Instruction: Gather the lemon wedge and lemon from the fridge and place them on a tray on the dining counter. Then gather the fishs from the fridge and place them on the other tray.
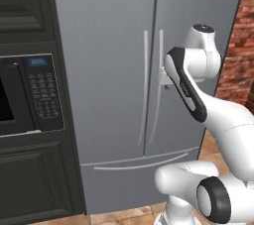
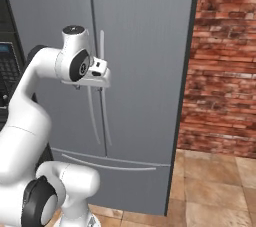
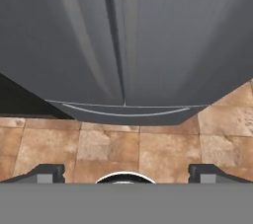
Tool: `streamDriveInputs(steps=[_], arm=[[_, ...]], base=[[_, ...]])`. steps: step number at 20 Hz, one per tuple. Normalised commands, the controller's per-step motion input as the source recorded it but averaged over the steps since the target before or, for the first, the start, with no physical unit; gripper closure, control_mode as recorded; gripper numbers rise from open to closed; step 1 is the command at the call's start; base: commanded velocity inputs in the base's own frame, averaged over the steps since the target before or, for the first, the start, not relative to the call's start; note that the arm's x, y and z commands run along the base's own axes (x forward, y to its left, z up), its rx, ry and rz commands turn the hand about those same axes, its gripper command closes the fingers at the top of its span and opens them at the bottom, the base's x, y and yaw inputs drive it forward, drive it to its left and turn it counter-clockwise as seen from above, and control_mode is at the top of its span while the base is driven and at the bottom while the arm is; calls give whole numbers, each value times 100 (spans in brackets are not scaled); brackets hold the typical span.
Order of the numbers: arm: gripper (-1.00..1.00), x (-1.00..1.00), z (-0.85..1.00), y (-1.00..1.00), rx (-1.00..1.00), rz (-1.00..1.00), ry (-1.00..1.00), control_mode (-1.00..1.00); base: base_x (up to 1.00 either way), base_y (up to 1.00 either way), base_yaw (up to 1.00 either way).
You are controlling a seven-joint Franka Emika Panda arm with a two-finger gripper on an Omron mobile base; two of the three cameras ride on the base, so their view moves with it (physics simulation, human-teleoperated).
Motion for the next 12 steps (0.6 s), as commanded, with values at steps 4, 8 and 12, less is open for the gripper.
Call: streamDriveInputs(steps=[4,8,12], arm=[[-100,3,-11,-29,0,0,-8,-100],[-100,21,0,7,0,0,-9,-100],[-100,32,0,19,0,0,-6,-100]], base=[[0,0,0],[0,0,0],[0,0,0]])
